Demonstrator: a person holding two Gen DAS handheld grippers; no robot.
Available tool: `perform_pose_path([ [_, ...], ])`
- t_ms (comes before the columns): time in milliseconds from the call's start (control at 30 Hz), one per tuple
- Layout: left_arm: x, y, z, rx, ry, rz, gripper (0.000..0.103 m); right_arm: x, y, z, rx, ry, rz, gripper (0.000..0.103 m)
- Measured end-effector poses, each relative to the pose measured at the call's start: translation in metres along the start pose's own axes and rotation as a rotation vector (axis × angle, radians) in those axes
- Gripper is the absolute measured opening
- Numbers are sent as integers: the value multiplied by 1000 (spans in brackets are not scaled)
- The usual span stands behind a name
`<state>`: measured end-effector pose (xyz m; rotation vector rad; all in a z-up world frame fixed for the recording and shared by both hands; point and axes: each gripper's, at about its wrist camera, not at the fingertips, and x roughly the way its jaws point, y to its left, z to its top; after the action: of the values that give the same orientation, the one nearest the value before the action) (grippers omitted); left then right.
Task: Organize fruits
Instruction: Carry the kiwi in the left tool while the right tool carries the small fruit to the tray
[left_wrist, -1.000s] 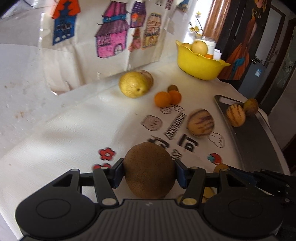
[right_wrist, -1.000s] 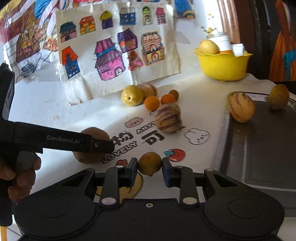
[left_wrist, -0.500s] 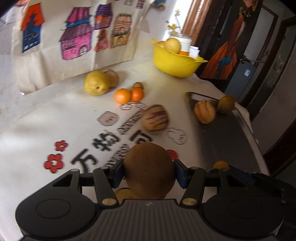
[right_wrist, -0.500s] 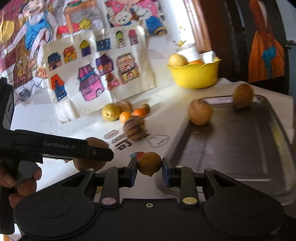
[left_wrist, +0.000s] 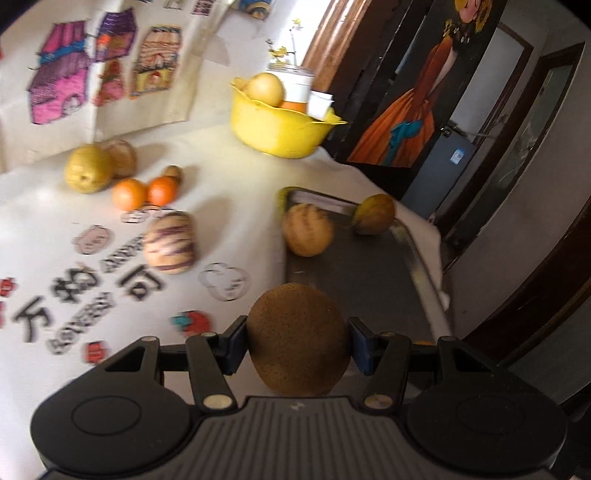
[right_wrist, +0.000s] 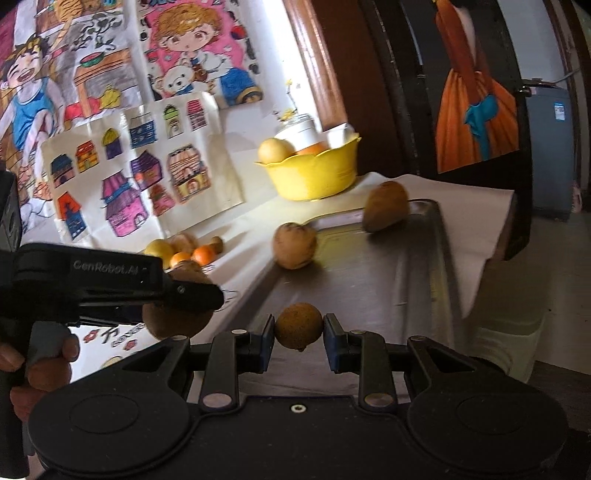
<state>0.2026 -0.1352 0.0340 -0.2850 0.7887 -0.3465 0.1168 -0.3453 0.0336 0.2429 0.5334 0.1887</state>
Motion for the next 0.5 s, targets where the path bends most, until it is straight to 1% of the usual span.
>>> perform_pose_path([
  [167, 25, -13, 4, -20, 4, -21, 60, 6, -18, 2, -23, 0, -26, 30],
  [333, 41, -21, 5, 14, 21, -34, 60, 15, -31, 8, -78, -4, -70, 30],
  [500, 51, -27, 10, 54, 10, -37, 60, 28, -45, 22, -113, -12, -92, 30],
])
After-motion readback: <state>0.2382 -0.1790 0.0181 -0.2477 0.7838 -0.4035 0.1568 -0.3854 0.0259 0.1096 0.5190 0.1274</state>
